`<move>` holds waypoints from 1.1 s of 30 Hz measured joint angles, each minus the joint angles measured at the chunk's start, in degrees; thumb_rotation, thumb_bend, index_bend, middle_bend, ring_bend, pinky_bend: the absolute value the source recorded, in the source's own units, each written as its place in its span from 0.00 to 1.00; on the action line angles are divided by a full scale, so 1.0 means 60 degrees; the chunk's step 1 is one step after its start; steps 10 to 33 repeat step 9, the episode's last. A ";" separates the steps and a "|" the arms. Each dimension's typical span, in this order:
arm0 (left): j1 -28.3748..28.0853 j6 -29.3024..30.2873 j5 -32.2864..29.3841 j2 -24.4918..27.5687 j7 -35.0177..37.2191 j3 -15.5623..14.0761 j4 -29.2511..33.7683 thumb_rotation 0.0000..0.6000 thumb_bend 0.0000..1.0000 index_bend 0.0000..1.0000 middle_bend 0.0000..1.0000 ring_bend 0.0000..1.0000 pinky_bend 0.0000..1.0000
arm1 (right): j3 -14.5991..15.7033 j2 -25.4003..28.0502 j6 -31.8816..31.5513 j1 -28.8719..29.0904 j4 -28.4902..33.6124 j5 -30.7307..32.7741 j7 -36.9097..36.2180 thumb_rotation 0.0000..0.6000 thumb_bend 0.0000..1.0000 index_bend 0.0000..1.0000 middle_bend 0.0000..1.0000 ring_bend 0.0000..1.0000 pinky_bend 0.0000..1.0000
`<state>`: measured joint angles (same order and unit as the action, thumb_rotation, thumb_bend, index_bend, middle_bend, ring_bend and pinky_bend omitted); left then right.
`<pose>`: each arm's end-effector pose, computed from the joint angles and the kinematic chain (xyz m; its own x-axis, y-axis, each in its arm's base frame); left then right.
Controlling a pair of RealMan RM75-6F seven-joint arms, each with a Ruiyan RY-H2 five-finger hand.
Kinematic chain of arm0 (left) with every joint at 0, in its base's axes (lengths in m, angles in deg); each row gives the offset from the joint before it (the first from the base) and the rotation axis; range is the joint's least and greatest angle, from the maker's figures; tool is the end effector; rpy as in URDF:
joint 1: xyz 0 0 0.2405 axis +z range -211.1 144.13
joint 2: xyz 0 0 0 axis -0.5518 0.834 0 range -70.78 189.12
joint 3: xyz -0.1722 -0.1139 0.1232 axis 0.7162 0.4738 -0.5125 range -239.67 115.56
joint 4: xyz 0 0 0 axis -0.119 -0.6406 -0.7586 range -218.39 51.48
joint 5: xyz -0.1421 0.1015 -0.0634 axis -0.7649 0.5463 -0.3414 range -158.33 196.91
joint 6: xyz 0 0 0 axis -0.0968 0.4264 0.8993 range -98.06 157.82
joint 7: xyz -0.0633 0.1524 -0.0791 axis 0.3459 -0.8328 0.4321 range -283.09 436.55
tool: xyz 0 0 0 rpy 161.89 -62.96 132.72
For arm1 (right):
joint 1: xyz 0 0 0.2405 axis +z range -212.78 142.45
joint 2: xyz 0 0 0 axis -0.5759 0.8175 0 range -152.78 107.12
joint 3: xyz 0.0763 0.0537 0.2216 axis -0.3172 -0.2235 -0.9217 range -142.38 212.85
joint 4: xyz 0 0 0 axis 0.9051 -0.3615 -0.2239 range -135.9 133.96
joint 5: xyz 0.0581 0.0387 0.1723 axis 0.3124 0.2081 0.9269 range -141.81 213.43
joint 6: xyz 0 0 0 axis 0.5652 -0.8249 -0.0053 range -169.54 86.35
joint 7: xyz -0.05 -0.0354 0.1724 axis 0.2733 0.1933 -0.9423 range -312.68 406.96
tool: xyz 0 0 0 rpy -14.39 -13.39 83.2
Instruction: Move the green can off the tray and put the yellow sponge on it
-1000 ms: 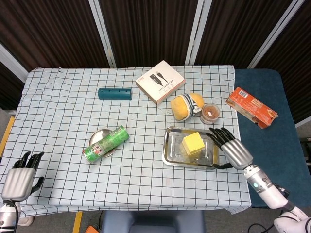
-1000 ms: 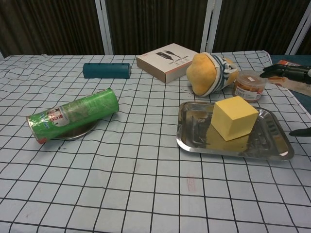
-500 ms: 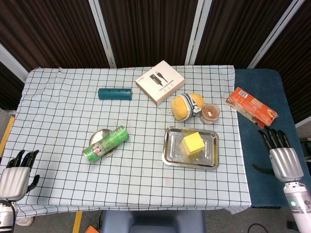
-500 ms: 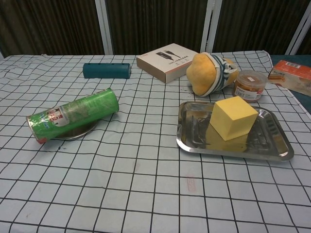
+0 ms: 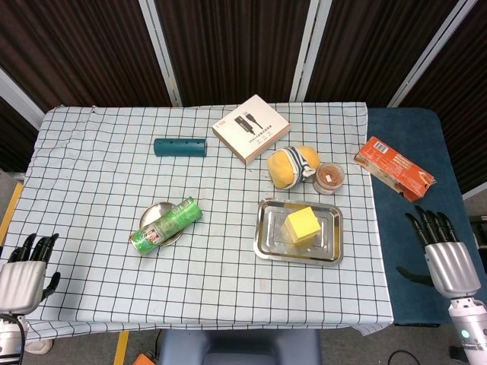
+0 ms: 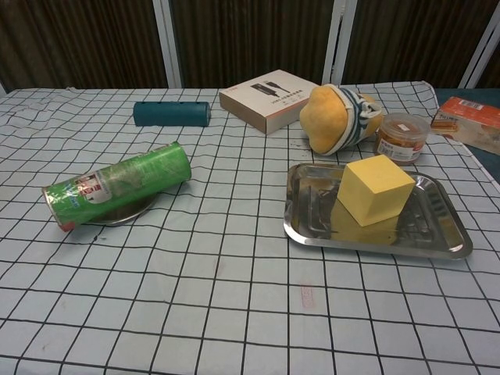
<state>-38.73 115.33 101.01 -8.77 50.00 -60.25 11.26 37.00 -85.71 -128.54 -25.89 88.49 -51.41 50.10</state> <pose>-0.2871 0.2140 0.1528 0.6888 0.0430 0.7237 0.7227 0.0392 -0.6901 -0.2826 -0.2249 0.1760 0.5127 -0.0038 0.8586 -0.8549 -0.0952 0.5101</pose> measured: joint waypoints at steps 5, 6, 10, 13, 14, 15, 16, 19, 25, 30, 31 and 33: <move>0.0010 0.0015 0.0047 -0.0003 -0.0005 -0.0011 0.0002 1.00 0.36 0.11 0.17 0.09 0.27 | -0.0150 0.0010 -0.0095 -0.0126 0.0015 -0.0055 -0.0107 1.00 0.09 0.00 0.00 0.00 0.00; 0.0010 0.0013 0.0048 -0.0004 -0.0005 -0.0011 -0.0001 1.00 0.36 0.11 0.17 0.09 0.27 | -0.0164 0.0006 -0.0085 -0.0134 0.0013 -0.0054 -0.0093 1.00 0.09 0.00 0.00 0.00 0.00; 0.0013 -0.0009 0.0008 -0.0007 0.0001 -0.0006 -0.0007 1.00 0.36 0.11 0.17 0.09 0.27 | -0.0210 -0.0005 0.0005 -0.0145 0.0004 -0.0025 -0.0032 1.00 0.09 0.00 0.00 0.00 0.00; 0.0013 -0.0009 0.0008 -0.0007 0.0001 -0.0006 -0.0007 1.00 0.36 0.11 0.17 0.09 0.27 | -0.0210 -0.0005 0.0005 -0.0145 0.0004 -0.0025 -0.0032 1.00 0.09 0.00 0.00 0.00 0.00; 0.0013 -0.0009 0.0008 -0.0007 0.0001 -0.0006 -0.0007 1.00 0.36 0.11 0.17 0.09 0.27 | -0.0210 -0.0005 0.0005 -0.0145 0.0004 -0.0025 -0.0032 1.00 0.09 0.00 0.00 0.00 0.00; 0.0013 -0.0009 0.0008 -0.0007 0.0001 -0.0006 -0.0007 1.00 0.36 0.11 0.17 0.09 0.27 | -0.0210 -0.0005 0.0005 -0.0145 0.0004 -0.0025 -0.0032 1.00 0.09 0.00 0.00 0.00 0.00; 0.0013 -0.0009 0.0008 -0.0007 0.0001 -0.0006 -0.0007 1.00 0.36 0.11 0.17 0.09 0.27 | -0.0210 -0.0005 0.0005 -0.0145 0.0004 -0.0025 -0.0032 1.00 0.09 0.00 0.00 0.00 0.00; 0.0013 -0.0009 0.0008 -0.0007 0.0001 -0.0006 -0.0007 1.00 0.36 0.11 0.17 0.09 0.27 | -0.0210 -0.0005 0.0005 -0.0145 0.0004 -0.0025 -0.0032 1.00 0.09 0.00 0.00 0.00 0.00; 0.0013 -0.0009 0.0008 -0.0007 0.0001 -0.0006 -0.0007 1.00 0.36 0.11 0.17 0.09 0.27 | -0.0210 -0.0005 0.0005 -0.0145 0.0004 -0.0025 -0.0032 1.00 0.09 0.00 0.00 0.00 0.00; 0.0013 -0.0009 0.0008 -0.0007 0.0001 -0.0006 -0.0007 1.00 0.36 0.11 0.17 0.09 0.27 | -0.0210 -0.0005 0.0005 -0.0145 0.0004 -0.0025 -0.0032 1.00 0.09 0.00 0.00 0.00 0.00; 0.0013 -0.0009 0.0008 -0.0007 0.0001 -0.0006 -0.0007 1.00 0.36 0.11 0.17 0.09 0.27 | -0.0210 -0.0005 0.0005 -0.0145 0.0004 -0.0025 -0.0032 1.00 0.09 0.00 0.00 0.00 0.00; 0.0013 -0.0009 0.0008 -0.0007 0.0001 -0.0006 -0.0007 1.00 0.36 0.11 0.17 0.09 0.27 | -0.0210 -0.0005 0.0005 -0.0145 0.0004 -0.0025 -0.0032 1.00 0.09 0.00 0.00 0.00 0.00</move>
